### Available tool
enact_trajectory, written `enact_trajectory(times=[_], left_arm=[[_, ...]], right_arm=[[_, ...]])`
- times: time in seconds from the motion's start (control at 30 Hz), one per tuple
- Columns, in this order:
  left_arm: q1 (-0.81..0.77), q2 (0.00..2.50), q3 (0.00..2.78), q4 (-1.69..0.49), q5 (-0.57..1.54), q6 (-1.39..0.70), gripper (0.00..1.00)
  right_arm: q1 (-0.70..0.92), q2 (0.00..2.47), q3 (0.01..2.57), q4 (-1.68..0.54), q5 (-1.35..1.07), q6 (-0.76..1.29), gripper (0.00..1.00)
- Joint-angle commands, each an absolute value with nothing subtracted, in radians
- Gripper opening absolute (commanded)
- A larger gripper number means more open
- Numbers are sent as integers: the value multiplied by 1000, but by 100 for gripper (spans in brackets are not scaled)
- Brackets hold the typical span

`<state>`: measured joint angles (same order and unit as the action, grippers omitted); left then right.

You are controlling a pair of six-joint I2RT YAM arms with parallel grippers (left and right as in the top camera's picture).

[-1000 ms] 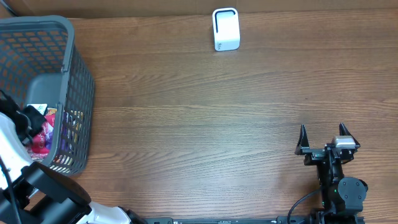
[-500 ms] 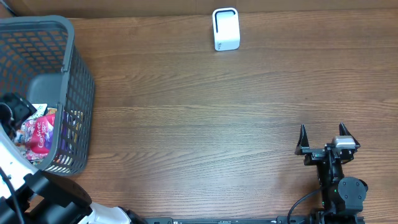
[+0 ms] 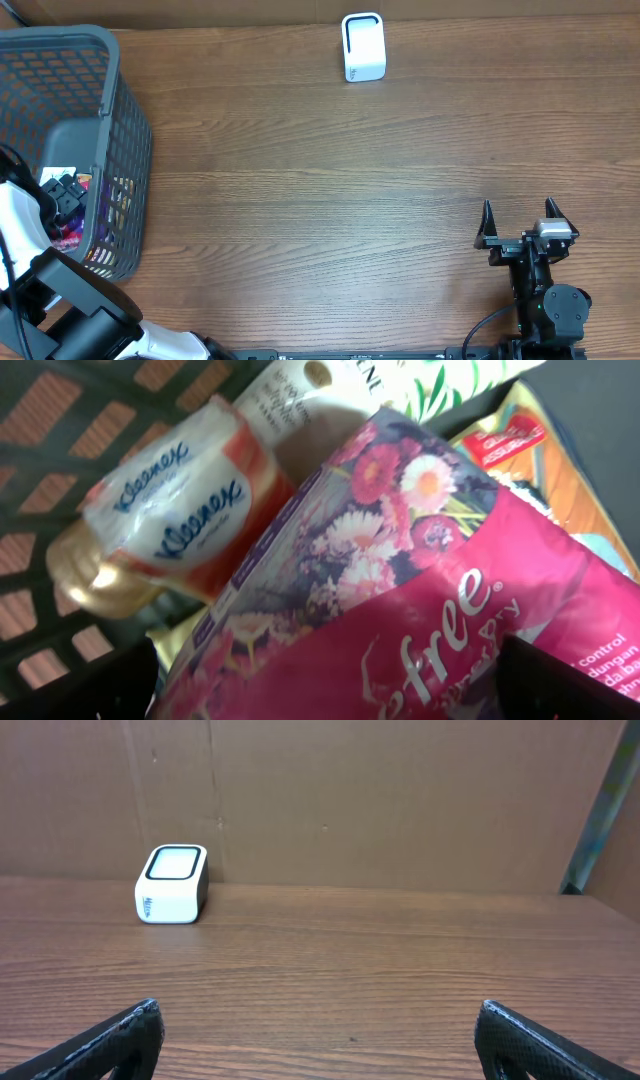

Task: Scan the item barcode
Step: 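Grasp the pink Carefree pack inside the basket with the left gripper, then lift the pink pack out and drop it on the table center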

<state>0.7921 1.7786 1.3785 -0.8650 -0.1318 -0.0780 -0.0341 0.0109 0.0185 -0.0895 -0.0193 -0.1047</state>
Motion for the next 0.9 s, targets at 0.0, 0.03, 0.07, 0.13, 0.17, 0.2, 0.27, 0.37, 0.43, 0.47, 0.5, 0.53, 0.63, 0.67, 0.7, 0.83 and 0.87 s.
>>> enact_trajectory(times=[0.0, 0.03, 0.07, 0.13, 0.17, 0.2, 0.27, 0.37, 0.43, 0.47, 0.5, 0.53, 0.63, 0.67, 0.7, 0.83, 0.87], left_arm=[[798, 1779, 1325, -835, -167, -81, 100], [798, 1779, 1316, -830, -159, -81, 93], [798, 1779, 1303, -825, -154, -81, 85], [798, 1779, 1273, -810, -139, -82, 64], [798, 1779, 1258, -800, -118, -81, 54], [798, 1779, 1250, -796, -104, -82, 40], [798, 1778, 1247, -801, -104, -82, 6], [798, 1768, 1275, -829, -103, -82, 4], [798, 1757, 1324, -867, -93, -83, 4], [798, 1751, 1358, -892, -83, -83, 4], [798, 1745, 1402, -920, -70, -87, 4], [798, 1739, 1449, -945, -52, -90, 4], [798, 1713, 1613, -1012, 52, -90, 4], [798, 1700, 1668, -1026, 93, -90, 4], [798, 1685, 1722, -1037, 135, -90, 4], [798, 1604, 1883, -1031, 246, -90, 4], [798, 1585, 1905, -1023, 266, -90, 4]], right_arm=[[-39, 3, 8, -84, -17, -101, 100], [-39, 3, 8, -84, -17, -101, 100], [-39, 3, 8, -84, -17, -101, 100], [-39, 3, 8, -84, -17, -101, 100], [-39, 3, 8, -84, -17, -101, 100], [-39, 3, 8, -84, -17, -101, 100], [-39, 3, 8, -84, -17, -101, 100], [-39, 3, 8, -84, -17, -101, 100], [-39, 3, 8, -84, -17, -102, 100], [-39, 3, 8, -84, -17, -101, 100], [-39, 3, 8, -84, -17, -101, 100], [-39, 3, 8, -84, -17, -101, 100], [-39, 3, 8, -84, -17, -101, 100], [-39, 3, 8, -84, -17, -101, 100], [-39, 3, 8, -84, -17, -101, 100], [-39, 3, 8, -84, -17, -101, 100], [-39, 3, 8, -84, -17, -101, 100]])
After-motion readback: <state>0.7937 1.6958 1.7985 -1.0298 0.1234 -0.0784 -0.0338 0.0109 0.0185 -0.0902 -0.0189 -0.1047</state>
